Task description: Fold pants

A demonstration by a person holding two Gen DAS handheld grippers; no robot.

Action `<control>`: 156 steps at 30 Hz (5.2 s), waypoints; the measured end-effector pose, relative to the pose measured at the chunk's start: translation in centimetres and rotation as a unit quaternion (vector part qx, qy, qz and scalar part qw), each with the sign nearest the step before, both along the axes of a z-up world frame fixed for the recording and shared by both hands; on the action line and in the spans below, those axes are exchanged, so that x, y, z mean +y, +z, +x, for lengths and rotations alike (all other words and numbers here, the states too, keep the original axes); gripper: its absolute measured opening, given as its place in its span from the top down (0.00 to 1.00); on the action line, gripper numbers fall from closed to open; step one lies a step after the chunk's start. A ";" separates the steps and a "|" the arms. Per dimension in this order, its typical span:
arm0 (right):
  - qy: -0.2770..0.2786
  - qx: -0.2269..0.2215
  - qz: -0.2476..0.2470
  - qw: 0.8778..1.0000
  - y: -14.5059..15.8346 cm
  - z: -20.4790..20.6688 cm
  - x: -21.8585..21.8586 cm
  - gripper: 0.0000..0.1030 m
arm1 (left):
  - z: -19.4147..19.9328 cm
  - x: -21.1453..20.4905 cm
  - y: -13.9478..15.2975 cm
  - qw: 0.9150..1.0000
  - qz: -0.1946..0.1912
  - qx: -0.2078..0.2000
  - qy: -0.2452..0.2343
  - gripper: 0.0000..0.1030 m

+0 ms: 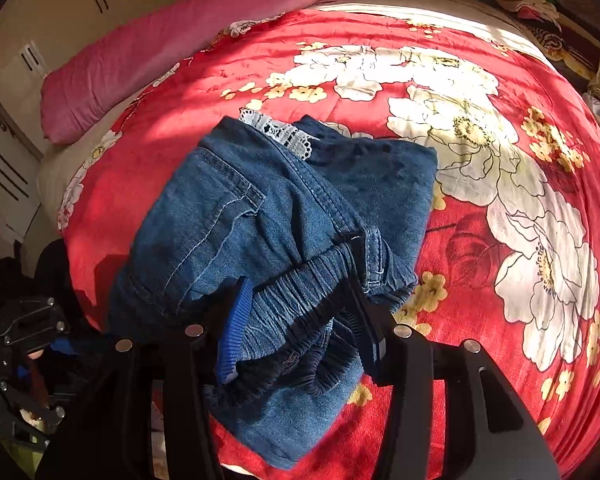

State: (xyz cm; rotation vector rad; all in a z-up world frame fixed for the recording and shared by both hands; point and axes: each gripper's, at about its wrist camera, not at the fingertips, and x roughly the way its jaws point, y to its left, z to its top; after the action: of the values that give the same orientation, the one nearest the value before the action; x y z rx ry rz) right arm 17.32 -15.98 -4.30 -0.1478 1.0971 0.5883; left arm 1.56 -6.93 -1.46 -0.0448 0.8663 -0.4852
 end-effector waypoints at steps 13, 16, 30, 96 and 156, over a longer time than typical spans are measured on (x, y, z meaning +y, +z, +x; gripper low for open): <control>-0.038 -0.016 0.074 0.996 3.3 -1.3 -2.3 0.43 | -0.4 1.8 1.0 1.000 0.001 -0.001 0.028 0.59; -0.040 -0.032 0.088 0.995 4.7 -2.2 -2.8 0.42 | -0.4 1.8 1.2 1.000 0.001 -0.002 0.031 0.56; -0.042 -0.105 0.115 0.987 9.3 -5.5 -4.4 0.20 | -0.3 2.6 2.6 0.998 0.004 -0.012 0.056 0.37; -0.134 0.033 0.209 0.968 -2.2 -2.9 -6.2 0.11 | 8.8 4.1 -3.6 0.991 0.037 0.049 0.117 0.10; -0.146 0.014 0.207 0.967 -2.0 7.5 -4.0 0.52 | 17.7 5.1 -2.8 0.991 0.004 0.033 0.132 0.54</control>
State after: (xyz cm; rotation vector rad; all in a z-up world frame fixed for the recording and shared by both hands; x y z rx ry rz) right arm 24.86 -19.97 -6.33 0.3806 0.9774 0.5416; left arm 19.22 -1.86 -4.24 -0.1672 0.9113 -0.2338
